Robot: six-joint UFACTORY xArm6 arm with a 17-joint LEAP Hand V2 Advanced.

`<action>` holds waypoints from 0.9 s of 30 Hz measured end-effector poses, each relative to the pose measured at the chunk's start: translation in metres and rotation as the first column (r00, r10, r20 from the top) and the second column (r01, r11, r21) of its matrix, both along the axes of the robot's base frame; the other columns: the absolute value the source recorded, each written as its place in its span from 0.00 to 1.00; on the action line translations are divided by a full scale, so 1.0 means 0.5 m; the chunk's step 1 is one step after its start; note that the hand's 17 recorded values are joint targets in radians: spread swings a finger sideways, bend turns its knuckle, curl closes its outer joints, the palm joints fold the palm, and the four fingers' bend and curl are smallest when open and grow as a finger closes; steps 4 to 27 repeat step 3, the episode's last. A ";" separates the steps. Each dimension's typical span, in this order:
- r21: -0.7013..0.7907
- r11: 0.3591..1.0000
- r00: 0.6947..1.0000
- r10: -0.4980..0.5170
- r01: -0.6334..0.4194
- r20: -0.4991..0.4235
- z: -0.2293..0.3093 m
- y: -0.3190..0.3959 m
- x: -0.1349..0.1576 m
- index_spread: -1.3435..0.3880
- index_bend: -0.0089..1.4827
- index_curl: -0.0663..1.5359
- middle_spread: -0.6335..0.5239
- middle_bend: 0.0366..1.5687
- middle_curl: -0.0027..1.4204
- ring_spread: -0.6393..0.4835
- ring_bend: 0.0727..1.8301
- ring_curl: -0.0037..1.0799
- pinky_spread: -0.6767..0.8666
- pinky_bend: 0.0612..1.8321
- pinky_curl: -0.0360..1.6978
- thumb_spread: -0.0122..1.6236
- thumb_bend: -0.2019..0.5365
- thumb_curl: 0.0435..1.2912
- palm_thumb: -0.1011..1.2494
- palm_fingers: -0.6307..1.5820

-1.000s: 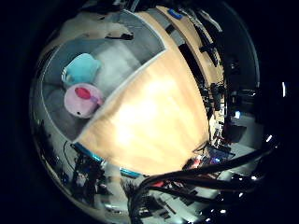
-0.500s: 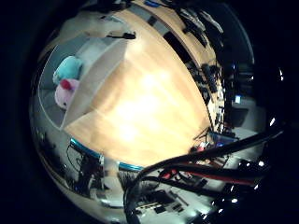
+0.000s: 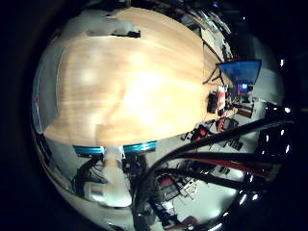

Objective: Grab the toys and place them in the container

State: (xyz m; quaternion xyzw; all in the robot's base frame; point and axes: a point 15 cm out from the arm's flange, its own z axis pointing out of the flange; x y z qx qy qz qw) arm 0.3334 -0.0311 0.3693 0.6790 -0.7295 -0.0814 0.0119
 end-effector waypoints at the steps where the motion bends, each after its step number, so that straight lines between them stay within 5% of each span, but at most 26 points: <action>1: -0.001 1.000 1.000 0.001 -0.001 0.006 0.000 -0.002 0.000 0.53 0.13 0.26 0.53 0.11 0.27 0.65 0.23 0.23 0.76 0.44 0.08 0.64 0.24 0.20 0.29 0.41; 27: -0.005 1.000 1.000 -0.001 0.001 0.008 -0.002 -0.006 0.001 0.53 0.13 0.26 0.53 0.10 0.27 0.65 0.23 0.23 0.75 0.42 0.07 0.64 0.24 0.19 0.30 0.41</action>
